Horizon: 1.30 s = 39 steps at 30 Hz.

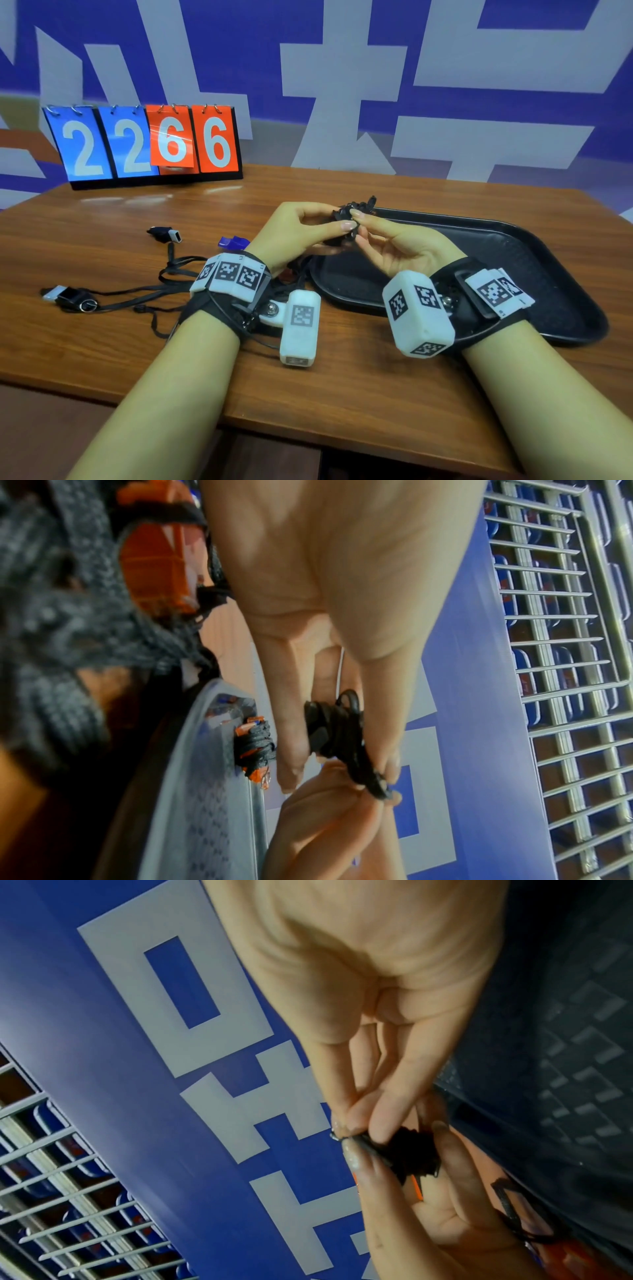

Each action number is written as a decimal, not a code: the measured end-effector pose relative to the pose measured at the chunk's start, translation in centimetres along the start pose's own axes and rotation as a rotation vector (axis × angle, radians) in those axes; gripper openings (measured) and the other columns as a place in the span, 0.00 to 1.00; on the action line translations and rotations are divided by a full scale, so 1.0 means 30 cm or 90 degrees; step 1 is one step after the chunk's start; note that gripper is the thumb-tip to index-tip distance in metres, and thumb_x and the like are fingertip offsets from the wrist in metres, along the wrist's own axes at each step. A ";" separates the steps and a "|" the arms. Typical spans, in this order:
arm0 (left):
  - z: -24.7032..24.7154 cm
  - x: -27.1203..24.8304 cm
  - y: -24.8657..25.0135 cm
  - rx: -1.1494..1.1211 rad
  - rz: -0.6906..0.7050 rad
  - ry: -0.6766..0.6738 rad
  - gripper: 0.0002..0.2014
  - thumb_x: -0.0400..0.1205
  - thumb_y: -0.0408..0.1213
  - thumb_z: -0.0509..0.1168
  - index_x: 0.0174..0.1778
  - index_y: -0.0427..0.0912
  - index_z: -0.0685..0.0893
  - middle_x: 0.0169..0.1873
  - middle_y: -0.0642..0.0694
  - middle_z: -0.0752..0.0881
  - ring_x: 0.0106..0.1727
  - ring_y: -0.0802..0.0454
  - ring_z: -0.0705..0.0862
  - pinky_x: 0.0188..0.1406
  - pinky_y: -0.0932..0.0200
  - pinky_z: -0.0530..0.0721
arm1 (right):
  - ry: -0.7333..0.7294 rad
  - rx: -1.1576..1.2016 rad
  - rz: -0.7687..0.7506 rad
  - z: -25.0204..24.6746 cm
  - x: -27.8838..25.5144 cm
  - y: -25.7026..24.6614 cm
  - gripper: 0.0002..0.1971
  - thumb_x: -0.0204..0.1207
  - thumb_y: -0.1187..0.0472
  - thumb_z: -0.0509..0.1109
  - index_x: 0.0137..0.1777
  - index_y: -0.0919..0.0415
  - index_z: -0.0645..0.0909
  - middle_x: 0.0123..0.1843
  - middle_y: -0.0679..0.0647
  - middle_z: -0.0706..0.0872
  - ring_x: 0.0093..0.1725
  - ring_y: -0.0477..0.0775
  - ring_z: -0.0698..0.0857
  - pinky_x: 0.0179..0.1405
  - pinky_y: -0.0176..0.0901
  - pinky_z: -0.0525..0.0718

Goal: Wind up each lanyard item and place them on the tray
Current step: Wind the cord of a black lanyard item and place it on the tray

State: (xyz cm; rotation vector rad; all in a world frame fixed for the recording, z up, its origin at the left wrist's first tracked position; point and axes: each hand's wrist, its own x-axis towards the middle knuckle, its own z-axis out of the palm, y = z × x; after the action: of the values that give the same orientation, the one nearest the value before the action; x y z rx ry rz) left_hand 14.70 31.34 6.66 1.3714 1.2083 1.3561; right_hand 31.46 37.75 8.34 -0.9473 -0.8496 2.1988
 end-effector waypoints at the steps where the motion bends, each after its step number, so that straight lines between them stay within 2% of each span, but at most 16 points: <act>1: -0.001 0.000 -0.001 -0.001 -0.001 0.001 0.13 0.80 0.31 0.73 0.61 0.34 0.88 0.50 0.39 0.92 0.51 0.42 0.92 0.48 0.55 0.91 | 0.007 -0.025 0.000 0.000 0.003 0.001 0.08 0.64 0.66 0.79 0.41 0.64 0.84 0.34 0.54 0.86 0.25 0.42 0.84 0.26 0.32 0.87; 4: -0.004 0.000 -0.004 0.006 -0.005 -0.008 0.14 0.79 0.29 0.74 0.60 0.32 0.88 0.51 0.36 0.92 0.52 0.39 0.92 0.53 0.49 0.91 | 0.021 -0.102 0.003 -0.001 0.011 0.006 0.09 0.65 0.60 0.80 0.39 0.58 0.82 0.29 0.48 0.86 0.19 0.39 0.75 0.17 0.24 0.76; 6: -0.004 -0.003 -0.003 0.027 -0.005 -0.015 0.14 0.77 0.27 0.75 0.59 0.31 0.88 0.49 0.35 0.92 0.51 0.39 0.92 0.51 0.53 0.91 | 0.023 -0.128 -0.004 -0.006 0.017 0.011 0.10 0.64 0.57 0.80 0.38 0.55 0.81 0.28 0.45 0.85 0.19 0.38 0.73 0.15 0.24 0.66; 8: -0.004 -0.005 -0.001 0.051 -0.004 -0.017 0.14 0.77 0.27 0.75 0.59 0.32 0.88 0.48 0.35 0.92 0.49 0.40 0.92 0.48 0.55 0.91 | 0.026 -0.131 -0.010 -0.009 0.022 0.015 0.10 0.66 0.57 0.80 0.39 0.54 0.80 0.29 0.45 0.85 0.20 0.38 0.73 0.16 0.24 0.63; 11: -0.002 -0.002 -0.004 0.052 -0.012 -0.001 0.13 0.79 0.27 0.73 0.59 0.32 0.88 0.48 0.33 0.92 0.48 0.38 0.92 0.48 0.53 0.92 | 0.016 -0.127 -0.017 -0.007 0.027 0.019 0.11 0.63 0.57 0.80 0.41 0.56 0.82 0.29 0.46 0.84 0.21 0.38 0.75 0.18 0.24 0.70; 15: 0.003 0.004 -0.013 0.031 -0.019 0.026 0.12 0.80 0.24 0.71 0.59 0.31 0.88 0.49 0.32 0.91 0.48 0.35 0.92 0.48 0.53 0.92 | 0.017 -0.073 -0.033 0.000 0.036 0.026 0.06 0.71 0.62 0.78 0.42 0.61 0.84 0.30 0.50 0.85 0.25 0.40 0.81 0.24 0.25 0.82; 17: 0.005 0.005 -0.013 0.021 -0.020 0.034 0.11 0.80 0.24 0.70 0.58 0.32 0.89 0.49 0.34 0.92 0.49 0.38 0.92 0.46 0.53 0.92 | 0.009 -0.058 -0.054 -0.001 0.039 0.028 0.04 0.72 0.63 0.78 0.44 0.62 0.86 0.33 0.51 0.87 0.27 0.41 0.83 0.29 0.26 0.84; 19: 0.006 0.005 -0.010 0.001 -0.035 0.037 0.10 0.81 0.25 0.69 0.58 0.33 0.89 0.49 0.37 0.92 0.49 0.41 0.93 0.45 0.56 0.92 | -0.006 -0.087 -0.069 -0.006 0.040 0.026 0.05 0.71 0.62 0.79 0.45 0.60 0.87 0.36 0.50 0.87 0.30 0.41 0.83 0.30 0.27 0.84; 25: 0.007 -0.001 -0.002 -0.081 -0.084 0.020 0.11 0.83 0.26 0.67 0.60 0.30 0.87 0.51 0.36 0.92 0.49 0.37 0.92 0.47 0.59 0.91 | -0.044 -0.193 -0.122 -0.022 0.029 0.008 0.05 0.75 0.60 0.76 0.49 0.58 0.86 0.36 0.49 0.86 0.35 0.45 0.82 0.34 0.33 0.80; 28: 0.004 -0.002 0.004 -0.115 -0.081 0.017 0.11 0.84 0.26 0.66 0.60 0.29 0.87 0.51 0.37 0.92 0.49 0.38 0.92 0.46 0.60 0.90 | -0.090 -0.271 -0.172 -0.030 0.026 0.003 0.13 0.74 0.60 0.76 0.57 0.61 0.87 0.42 0.50 0.87 0.41 0.46 0.82 0.40 0.35 0.80; 30: 0.001 -0.002 0.004 -0.117 -0.081 0.008 0.10 0.84 0.26 0.66 0.60 0.31 0.87 0.51 0.39 0.92 0.50 0.38 0.92 0.46 0.60 0.90 | -0.088 -0.324 -0.217 -0.033 0.027 0.005 0.16 0.75 0.60 0.76 0.61 0.65 0.87 0.45 0.53 0.87 0.45 0.50 0.81 0.42 0.36 0.79; 34: -0.007 0.000 -0.004 -0.086 -0.079 -0.009 0.12 0.84 0.28 0.67 0.62 0.32 0.87 0.54 0.38 0.92 0.52 0.37 0.92 0.55 0.53 0.90 | -0.050 -0.415 -0.299 -0.036 0.030 0.012 0.14 0.75 0.57 0.77 0.56 0.65 0.89 0.47 0.58 0.86 0.48 0.57 0.83 0.51 0.47 0.79; 36: -0.008 0.002 -0.007 -0.084 -0.071 -0.005 0.13 0.83 0.28 0.68 0.63 0.32 0.87 0.54 0.38 0.92 0.53 0.38 0.92 0.55 0.52 0.90 | -0.049 -0.429 -0.309 -0.034 0.028 0.014 0.15 0.75 0.57 0.77 0.56 0.66 0.88 0.45 0.57 0.86 0.47 0.56 0.83 0.49 0.45 0.80; 39: -0.003 0.006 -0.012 -0.065 -0.051 0.011 0.12 0.82 0.27 0.69 0.61 0.33 0.88 0.51 0.40 0.92 0.53 0.44 0.92 0.51 0.54 0.91 | -0.017 -0.452 -0.337 -0.023 0.024 0.017 0.07 0.77 0.61 0.74 0.51 0.64 0.88 0.40 0.54 0.86 0.43 0.52 0.83 0.38 0.38 0.84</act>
State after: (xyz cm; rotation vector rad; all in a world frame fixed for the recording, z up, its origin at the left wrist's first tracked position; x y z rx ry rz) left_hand 14.57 31.57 6.36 1.2294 1.1760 1.3564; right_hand 31.45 38.16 7.29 -0.8562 -1.7264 1.4654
